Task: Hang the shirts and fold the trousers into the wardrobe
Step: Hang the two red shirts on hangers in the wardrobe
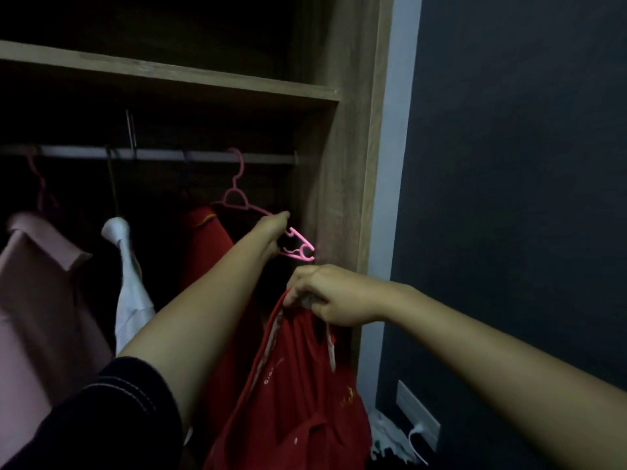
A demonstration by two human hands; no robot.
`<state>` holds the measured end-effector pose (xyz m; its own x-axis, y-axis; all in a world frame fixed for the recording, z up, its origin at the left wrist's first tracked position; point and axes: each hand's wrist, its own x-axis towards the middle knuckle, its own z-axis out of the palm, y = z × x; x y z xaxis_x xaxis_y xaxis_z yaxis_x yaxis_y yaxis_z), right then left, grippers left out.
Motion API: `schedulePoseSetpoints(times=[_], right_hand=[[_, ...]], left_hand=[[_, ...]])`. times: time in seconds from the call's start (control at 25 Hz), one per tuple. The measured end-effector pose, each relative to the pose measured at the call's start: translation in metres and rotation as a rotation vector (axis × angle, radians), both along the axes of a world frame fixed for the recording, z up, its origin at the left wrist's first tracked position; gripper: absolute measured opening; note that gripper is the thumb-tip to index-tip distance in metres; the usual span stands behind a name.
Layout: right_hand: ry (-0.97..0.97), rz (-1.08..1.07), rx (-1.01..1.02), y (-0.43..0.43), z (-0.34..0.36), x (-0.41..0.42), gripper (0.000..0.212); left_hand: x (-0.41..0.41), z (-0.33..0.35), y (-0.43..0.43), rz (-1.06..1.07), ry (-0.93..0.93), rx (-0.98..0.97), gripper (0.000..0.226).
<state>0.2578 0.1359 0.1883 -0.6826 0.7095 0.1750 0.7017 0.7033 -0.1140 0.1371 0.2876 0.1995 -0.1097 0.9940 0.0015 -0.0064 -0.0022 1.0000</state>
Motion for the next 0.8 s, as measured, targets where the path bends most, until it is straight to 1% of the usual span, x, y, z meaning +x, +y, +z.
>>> schedulePoseSetpoints(times=[0.12,0.28,0.4,0.52,0.56,0.6,0.64,0.76,0.8], right_hand=[[0.01,0.012,-0.008,0.005,0.001,0.004,0.042],[0.04,-0.013,-0.03,0.006,-0.002,0.003,0.042],[0.046,-0.033,-0.036,-0.001,-0.007,-0.005,0.045],[0.05,-0.049,-0.037,-0.019,-0.014,-0.018,0.044],[0.054,-0.056,-0.032,-0.025,-0.016,-0.021,0.043],[0.059,-0.07,-0.027,-0.03,-0.019,-0.025,0.042],[0.067,-0.086,-0.028,-0.037,-0.021,-0.03,0.043],[0.109,-0.141,-0.047,-0.06,-0.028,-0.047,0.048],[0.128,-0.153,-0.053,-0.068,-0.03,-0.054,0.048]], left_hand=[[0.003,0.005,0.014,0.015,-0.053,0.04,0.003],[-0.003,0.024,0.015,-0.051,-0.249,0.087,0.01],[-0.011,0.042,-0.024,-0.165,-0.336,0.117,0.015],[-0.033,0.054,-0.086,-0.262,-0.458,0.121,0.015],[-0.045,0.057,-0.106,-0.291,-0.468,0.116,0.015],[-0.059,0.06,-0.126,-0.314,-0.434,0.107,0.014],[-0.077,0.062,-0.148,-0.332,-0.35,0.088,0.015],[-0.135,0.056,-0.214,-0.406,-0.044,-0.019,0.02],[-0.154,0.048,-0.236,-0.371,0.062,-0.039,0.022]])
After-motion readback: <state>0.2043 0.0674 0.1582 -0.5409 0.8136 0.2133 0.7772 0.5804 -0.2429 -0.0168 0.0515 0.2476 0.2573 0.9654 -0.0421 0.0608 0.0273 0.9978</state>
